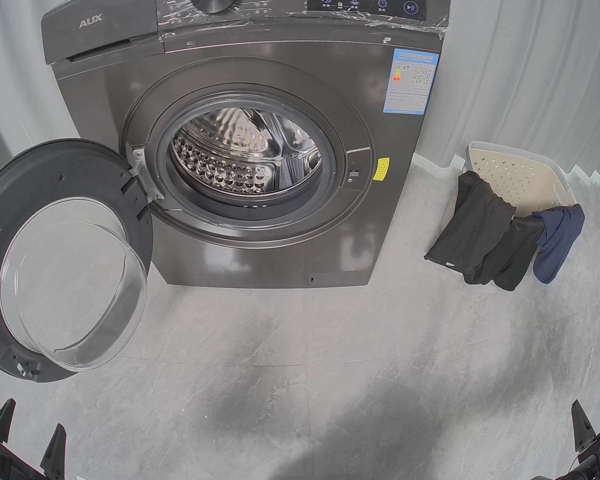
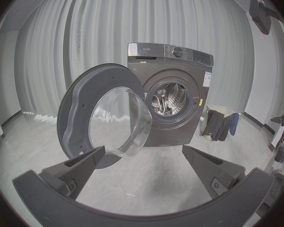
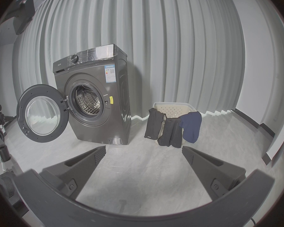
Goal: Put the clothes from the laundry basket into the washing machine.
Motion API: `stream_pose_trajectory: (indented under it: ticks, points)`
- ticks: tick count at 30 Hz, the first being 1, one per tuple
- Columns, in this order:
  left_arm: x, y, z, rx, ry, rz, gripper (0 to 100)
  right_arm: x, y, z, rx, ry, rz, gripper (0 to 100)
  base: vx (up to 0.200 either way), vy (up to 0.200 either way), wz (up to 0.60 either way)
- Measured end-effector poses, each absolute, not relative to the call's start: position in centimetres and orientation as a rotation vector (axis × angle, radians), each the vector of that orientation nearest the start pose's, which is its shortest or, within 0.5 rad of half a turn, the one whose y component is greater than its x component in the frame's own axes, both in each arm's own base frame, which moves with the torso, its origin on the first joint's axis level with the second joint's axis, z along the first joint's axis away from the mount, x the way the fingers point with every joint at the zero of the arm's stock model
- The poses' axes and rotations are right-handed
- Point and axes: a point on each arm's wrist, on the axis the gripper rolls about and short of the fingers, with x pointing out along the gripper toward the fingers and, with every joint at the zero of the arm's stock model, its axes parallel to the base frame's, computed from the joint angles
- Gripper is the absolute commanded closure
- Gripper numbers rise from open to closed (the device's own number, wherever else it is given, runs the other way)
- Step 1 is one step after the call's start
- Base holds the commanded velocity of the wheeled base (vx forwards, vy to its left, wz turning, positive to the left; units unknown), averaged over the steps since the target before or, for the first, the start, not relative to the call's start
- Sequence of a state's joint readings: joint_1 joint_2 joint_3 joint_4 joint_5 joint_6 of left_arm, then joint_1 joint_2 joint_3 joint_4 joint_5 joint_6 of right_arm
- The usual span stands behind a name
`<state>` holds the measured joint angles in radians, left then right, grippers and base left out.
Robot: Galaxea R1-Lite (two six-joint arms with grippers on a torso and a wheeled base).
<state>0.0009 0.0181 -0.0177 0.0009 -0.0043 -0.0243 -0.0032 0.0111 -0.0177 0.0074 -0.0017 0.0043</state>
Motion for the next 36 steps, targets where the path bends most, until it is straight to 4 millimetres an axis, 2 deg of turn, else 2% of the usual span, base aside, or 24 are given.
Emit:
stream_pose_trajectory:
  ticks: [19,28,36]
  points:
    - [-2.27,-0.01,8.08,-0.023,0.000,-0.003,0,-2.32,0.06,7.98,0.001,0.002,0.018,0,0.189,0.000,0.00]
    - [-2.27,-0.01,8.08,-0.024,0.000,-0.004,0,-2.32,0.06,7.99,0.001,0.003,0.018,0,0.000,0.000,0.00]
    - [-2.27,-0.01,8.07,-0.023,0.001,-0.004,0,-2.31,0.06,7.99,0.003,0.003,0.017,0,0.000,-0.200,0.00]
